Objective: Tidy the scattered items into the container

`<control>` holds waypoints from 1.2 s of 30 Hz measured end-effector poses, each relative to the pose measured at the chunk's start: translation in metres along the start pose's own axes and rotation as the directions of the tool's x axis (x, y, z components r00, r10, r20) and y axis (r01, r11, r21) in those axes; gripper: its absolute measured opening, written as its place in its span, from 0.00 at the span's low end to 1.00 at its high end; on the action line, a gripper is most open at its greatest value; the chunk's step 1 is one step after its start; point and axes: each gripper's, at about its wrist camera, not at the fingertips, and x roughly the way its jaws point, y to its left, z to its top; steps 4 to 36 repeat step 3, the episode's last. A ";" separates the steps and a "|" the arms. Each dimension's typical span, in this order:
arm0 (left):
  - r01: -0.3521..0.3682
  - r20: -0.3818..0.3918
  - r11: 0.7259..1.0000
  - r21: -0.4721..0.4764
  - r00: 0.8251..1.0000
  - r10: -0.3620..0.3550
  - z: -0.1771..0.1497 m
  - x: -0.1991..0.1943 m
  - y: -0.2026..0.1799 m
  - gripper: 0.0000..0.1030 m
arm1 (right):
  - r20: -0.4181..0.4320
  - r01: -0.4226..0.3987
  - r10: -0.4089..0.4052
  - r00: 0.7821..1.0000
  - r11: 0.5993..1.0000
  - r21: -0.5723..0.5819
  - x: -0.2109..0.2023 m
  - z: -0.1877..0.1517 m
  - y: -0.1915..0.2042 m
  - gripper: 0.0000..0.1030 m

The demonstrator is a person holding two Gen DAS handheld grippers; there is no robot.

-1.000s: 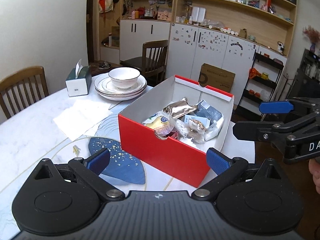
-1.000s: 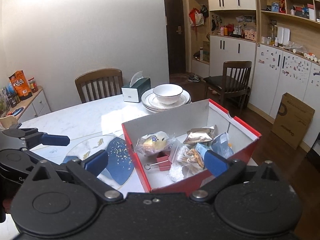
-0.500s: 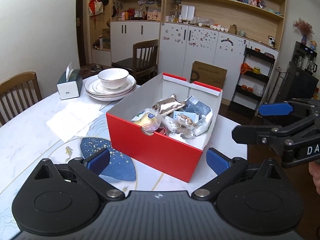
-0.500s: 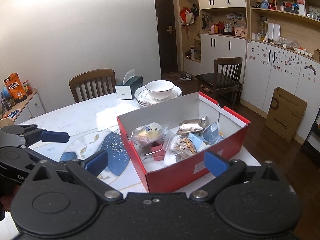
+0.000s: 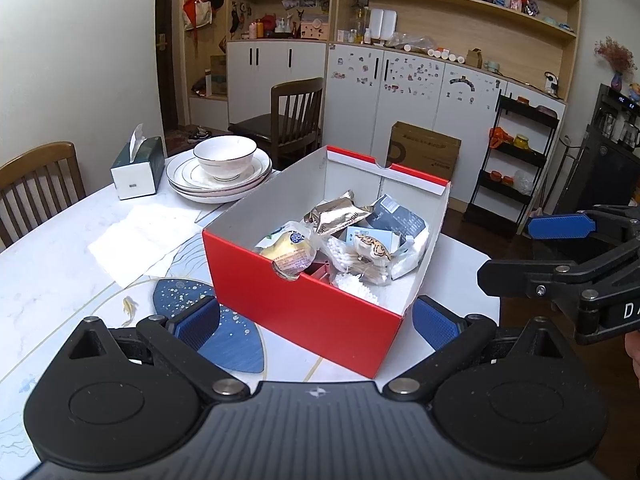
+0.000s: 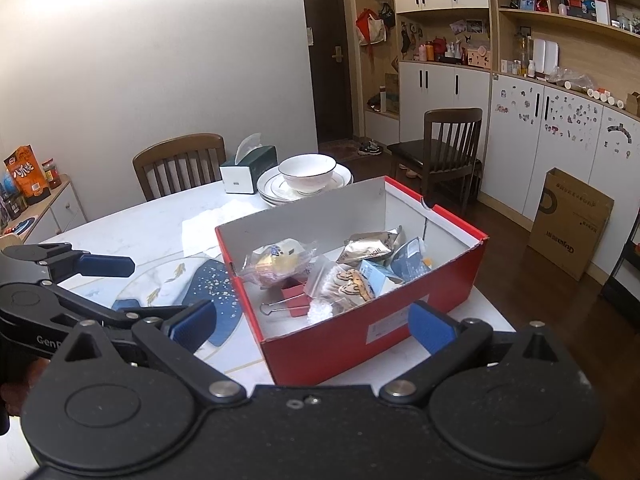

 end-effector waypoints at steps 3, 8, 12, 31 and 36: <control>0.002 -0.008 1.000 -0.010 1.000 -0.002 0.002 0.004 -0.003 1.00 | -0.006 -0.009 0.009 1.000 1.000 -0.003 0.004 0.000 -0.006 0.99; 0.002 -0.008 1.000 -0.010 1.000 -0.002 0.002 0.004 -0.003 1.00 | -0.006 -0.009 0.009 1.000 1.000 -0.003 0.004 0.000 -0.006 0.99; 0.002 -0.008 1.000 -0.010 1.000 -0.002 0.002 0.004 -0.003 1.00 | -0.006 -0.009 0.009 1.000 1.000 -0.003 0.004 0.000 -0.006 0.99; 0.002 -0.008 1.000 -0.010 1.000 -0.002 0.002 0.004 -0.003 1.00 | -0.006 -0.009 0.009 1.000 1.000 -0.003 0.004 0.000 -0.006 0.99; 0.002 -0.008 1.000 -0.010 1.000 -0.002 0.002 0.004 -0.003 1.00 | -0.006 -0.009 0.009 1.000 1.000 -0.003 0.004 0.000 -0.006 0.99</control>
